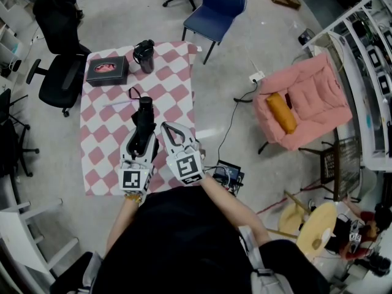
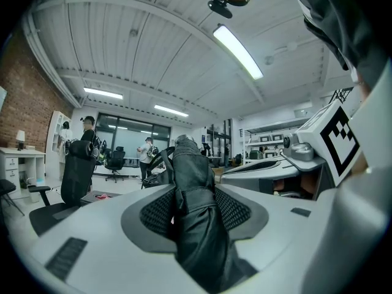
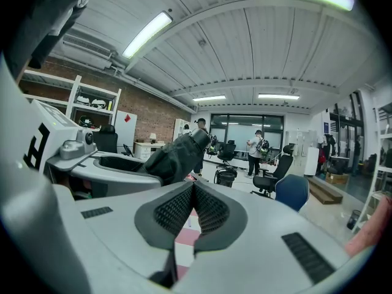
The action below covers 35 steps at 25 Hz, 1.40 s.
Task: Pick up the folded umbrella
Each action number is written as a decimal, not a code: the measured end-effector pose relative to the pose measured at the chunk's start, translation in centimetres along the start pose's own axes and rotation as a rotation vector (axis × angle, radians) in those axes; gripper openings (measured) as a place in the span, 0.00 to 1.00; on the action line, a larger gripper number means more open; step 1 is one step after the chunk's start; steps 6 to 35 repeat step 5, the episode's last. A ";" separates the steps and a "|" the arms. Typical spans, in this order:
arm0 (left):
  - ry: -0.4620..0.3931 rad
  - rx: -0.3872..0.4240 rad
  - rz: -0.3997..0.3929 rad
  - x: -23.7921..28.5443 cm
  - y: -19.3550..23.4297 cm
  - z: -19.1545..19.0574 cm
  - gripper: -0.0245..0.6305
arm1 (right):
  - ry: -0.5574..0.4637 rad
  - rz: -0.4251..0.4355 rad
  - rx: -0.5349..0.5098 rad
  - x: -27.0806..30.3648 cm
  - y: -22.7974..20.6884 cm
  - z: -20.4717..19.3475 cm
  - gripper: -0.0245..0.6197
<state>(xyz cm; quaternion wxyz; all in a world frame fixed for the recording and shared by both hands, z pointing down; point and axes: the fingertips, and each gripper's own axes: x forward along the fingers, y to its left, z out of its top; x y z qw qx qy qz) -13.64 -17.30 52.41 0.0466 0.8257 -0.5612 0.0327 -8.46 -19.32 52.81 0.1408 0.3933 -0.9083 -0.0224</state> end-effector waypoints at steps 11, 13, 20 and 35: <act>-0.017 -0.003 -0.012 -0.1 -0.1 -0.6 0.34 | -0.001 -0.001 -0.004 -0.1 0.0 0.0 0.06; -0.017 -0.003 -0.012 -0.1 -0.1 -0.6 0.34 | -0.001 -0.001 -0.004 -0.1 0.0 0.0 0.06; -0.017 -0.003 -0.012 -0.1 -0.1 -0.6 0.34 | -0.001 -0.001 -0.004 -0.1 0.0 0.0 0.06; -0.017 -0.003 -0.012 -0.1 -0.1 -0.6 0.34 | -0.001 -0.001 -0.004 -0.1 0.0 0.0 0.06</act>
